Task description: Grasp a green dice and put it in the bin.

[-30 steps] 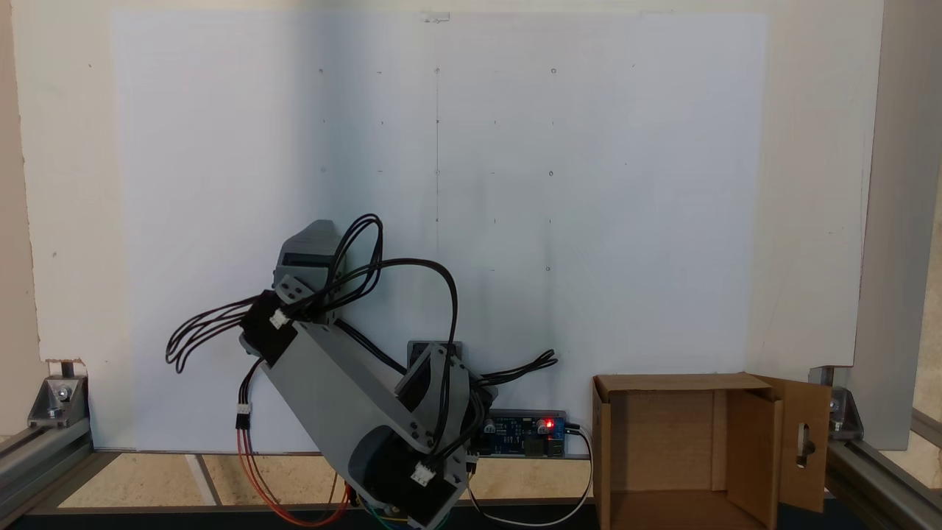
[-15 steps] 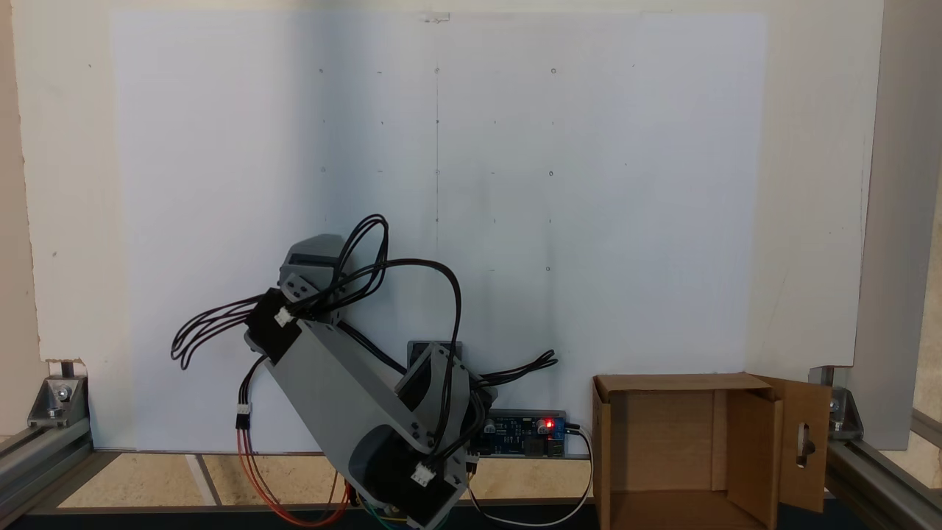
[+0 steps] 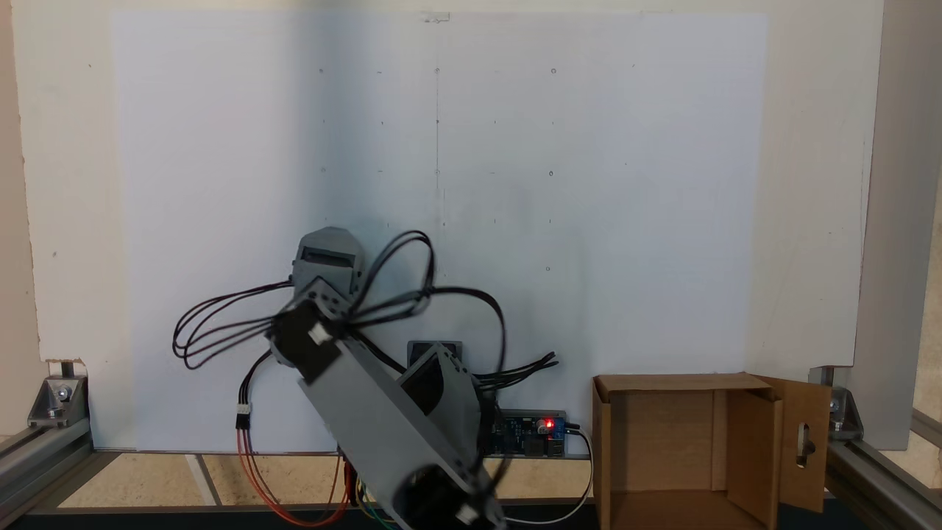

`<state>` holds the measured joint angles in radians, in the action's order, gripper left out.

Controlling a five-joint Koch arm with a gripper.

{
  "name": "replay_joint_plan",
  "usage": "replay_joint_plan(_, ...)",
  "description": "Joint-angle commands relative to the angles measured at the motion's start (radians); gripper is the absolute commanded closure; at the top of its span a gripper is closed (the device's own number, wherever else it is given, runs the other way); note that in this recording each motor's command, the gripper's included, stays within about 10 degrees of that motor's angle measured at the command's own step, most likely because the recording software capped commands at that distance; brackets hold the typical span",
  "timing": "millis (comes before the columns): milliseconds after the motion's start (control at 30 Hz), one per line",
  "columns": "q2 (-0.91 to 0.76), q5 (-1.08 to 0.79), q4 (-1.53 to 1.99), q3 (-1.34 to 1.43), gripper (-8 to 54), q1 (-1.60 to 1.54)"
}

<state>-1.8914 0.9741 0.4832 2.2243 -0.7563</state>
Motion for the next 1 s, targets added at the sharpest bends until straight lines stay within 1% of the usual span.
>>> replay_joint_plan(0, -0.101, -0.015, 0.015, -0.034, 33.6, 0.057)
replay_joint_plan(200, -0.155, -0.155, 0.181, -0.218, 33.6, 0.215)
replay_joint_plan(467, -0.153, -0.353, 0.35, -0.566, 33.6, 0.453)
replay_joint_plan(633, -0.06, -0.512, 0.351, -0.692, 33.6, 0.703)
replay_joint_plan(767, 0.015, -0.64, 0.337, -0.719, 33.6, 0.9)
replay_joint_plan(967, 0.14, -0.772, 0.319, -0.792, 33.6, 1.264)
